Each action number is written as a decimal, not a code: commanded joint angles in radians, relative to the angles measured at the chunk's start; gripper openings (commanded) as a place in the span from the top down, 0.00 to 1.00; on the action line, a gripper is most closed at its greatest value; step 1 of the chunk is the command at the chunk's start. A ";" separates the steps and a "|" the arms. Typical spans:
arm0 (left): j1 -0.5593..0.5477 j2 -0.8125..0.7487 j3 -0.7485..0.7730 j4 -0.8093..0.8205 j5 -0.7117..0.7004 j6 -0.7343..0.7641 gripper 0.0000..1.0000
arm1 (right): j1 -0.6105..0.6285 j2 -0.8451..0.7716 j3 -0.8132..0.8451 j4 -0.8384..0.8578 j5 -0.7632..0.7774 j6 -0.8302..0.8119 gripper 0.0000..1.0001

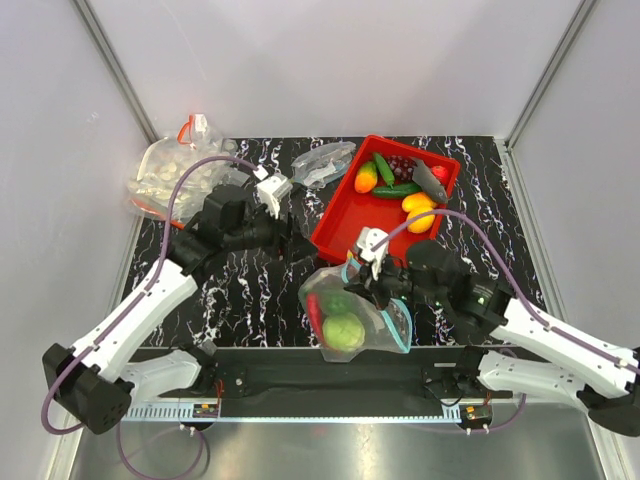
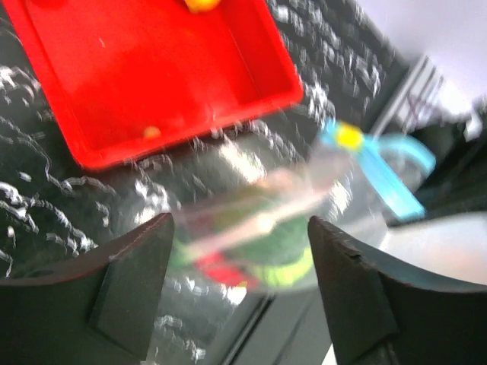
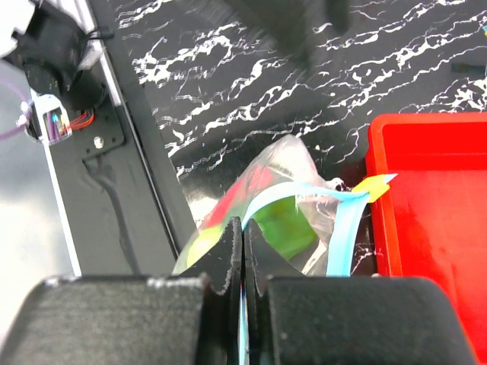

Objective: Place the food in the zip-top bag and seal the zipper
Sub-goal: Adjust the zipper food storage bag at the center of the board.

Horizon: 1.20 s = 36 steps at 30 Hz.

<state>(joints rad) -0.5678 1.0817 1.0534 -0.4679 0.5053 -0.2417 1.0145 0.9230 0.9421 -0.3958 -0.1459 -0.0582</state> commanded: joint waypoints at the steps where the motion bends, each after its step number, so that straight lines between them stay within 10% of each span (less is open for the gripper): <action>1: 0.022 0.021 -0.055 0.289 0.082 -0.125 0.31 | 0.006 -0.087 -0.087 0.099 -0.050 -0.069 1.00; 36: -0.015 0.280 -0.349 1.280 0.665 -0.295 0.33 | -0.005 -0.024 -0.046 0.092 -0.110 -0.092 1.00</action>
<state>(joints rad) -0.5831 1.3380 0.7120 0.6174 1.0836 -0.4961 1.0142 0.9047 0.8711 -0.3202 -0.2489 -0.1577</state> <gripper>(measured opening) 0.673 0.011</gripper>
